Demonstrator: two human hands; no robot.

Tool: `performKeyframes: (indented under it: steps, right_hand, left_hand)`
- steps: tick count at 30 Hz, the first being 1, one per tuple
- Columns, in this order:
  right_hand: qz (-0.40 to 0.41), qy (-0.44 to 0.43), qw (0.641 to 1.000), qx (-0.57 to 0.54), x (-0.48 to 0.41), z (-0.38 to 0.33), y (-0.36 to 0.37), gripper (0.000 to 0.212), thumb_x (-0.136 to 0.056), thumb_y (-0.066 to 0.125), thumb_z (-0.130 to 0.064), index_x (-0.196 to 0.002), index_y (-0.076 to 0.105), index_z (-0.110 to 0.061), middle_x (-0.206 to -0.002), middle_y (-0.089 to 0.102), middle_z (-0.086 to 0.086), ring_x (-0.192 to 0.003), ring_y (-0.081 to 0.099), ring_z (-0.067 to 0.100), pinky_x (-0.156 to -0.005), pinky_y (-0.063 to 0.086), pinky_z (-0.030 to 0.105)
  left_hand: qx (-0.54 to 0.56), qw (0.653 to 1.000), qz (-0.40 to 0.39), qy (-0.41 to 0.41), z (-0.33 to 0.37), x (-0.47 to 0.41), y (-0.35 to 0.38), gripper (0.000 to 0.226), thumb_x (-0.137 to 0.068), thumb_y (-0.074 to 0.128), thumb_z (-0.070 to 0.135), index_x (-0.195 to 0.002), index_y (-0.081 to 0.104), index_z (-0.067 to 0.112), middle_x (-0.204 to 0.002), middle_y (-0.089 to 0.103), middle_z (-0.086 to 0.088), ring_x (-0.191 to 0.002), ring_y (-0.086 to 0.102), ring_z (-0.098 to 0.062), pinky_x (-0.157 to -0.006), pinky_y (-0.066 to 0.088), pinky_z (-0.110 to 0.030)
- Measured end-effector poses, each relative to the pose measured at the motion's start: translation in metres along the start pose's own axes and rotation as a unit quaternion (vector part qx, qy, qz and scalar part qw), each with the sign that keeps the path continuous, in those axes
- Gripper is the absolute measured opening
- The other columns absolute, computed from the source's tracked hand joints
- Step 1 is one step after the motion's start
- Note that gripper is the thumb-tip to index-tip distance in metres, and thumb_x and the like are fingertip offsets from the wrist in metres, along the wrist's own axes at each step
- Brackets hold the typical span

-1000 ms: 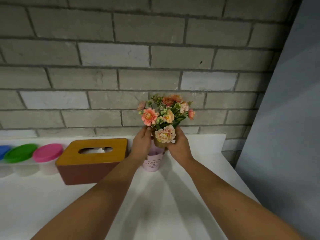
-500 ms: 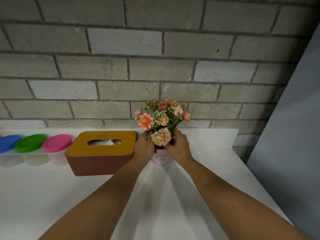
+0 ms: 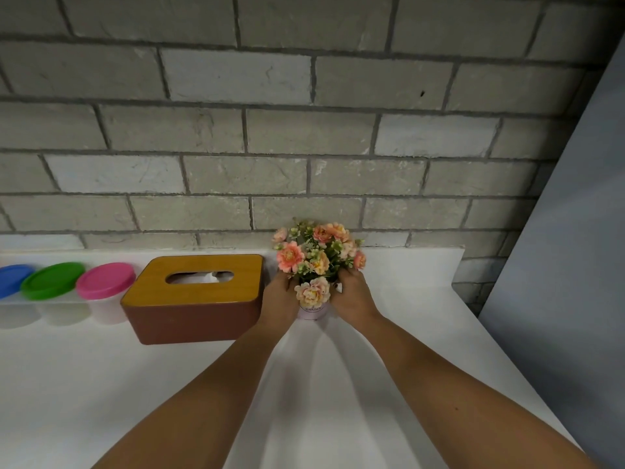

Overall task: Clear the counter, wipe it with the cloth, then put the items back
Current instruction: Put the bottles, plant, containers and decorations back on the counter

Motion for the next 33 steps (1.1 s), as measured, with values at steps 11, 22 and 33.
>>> performKeyframes:
  steps: [11, 22, 33]
  right_hand:
    - [-0.012, -0.029, 0.999, 0.013, 0.017, 0.002, -0.017, 0.049, -0.09, 0.059, -0.029, -0.133, 0.047, -0.01, -0.139, 0.042, 0.011, -0.127, 0.043, 0.025, -0.099, 0.035, 0.025]
    - [-0.078, 0.036, 0.994, 0.063, 0.066, -0.009, -0.031, 0.066, -0.094, 0.051, -0.039, -0.147, 0.024, -0.009, -0.151, 0.026, 0.011, -0.139, 0.029, 0.024, -0.11, 0.025, 0.028]
    - [-0.102, 0.074, 0.99, 0.065, 0.127, -0.032, -0.028, 0.067, -0.094, 0.047, -0.046, -0.149, 0.021, -0.017, -0.154, 0.019, 0.005, -0.14, 0.026, 0.023, -0.112, 0.029, 0.033]
  left_hand:
    - [0.027, 0.998, 0.02, 0.045, -0.019, 0.02, -0.005, 0.052, -0.09, 0.035, 0.039, -0.14, 0.039, 0.025, -0.135, 0.051, -0.001, -0.129, 0.044, -0.018, -0.106, 0.039, -0.046]
    - [-0.031, 0.999, -0.033, 0.023, -0.017, 0.076, -0.022, 0.054, -0.097, 0.045, 0.03, -0.146, 0.029, 0.013, -0.148, 0.037, -0.008, -0.137, 0.033, -0.023, -0.111, 0.031, -0.038]
    - [-0.05, 0.998, -0.036, -0.021, -0.014, 0.127, -0.051, 0.055, -0.095, 0.049, 0.035, -0.143, 0.034, 0.012, -0.147, 0.037, -0.007, -0.129, 0.044, -0.024, -0.107, 0.036, -0.033]
Point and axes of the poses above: each hand's wrist, its own x-axis away from the middle knuckle, its own y-axis out of the palm, z = x × y, the point moved 3 cm from there along -x, towards the middle knuckle
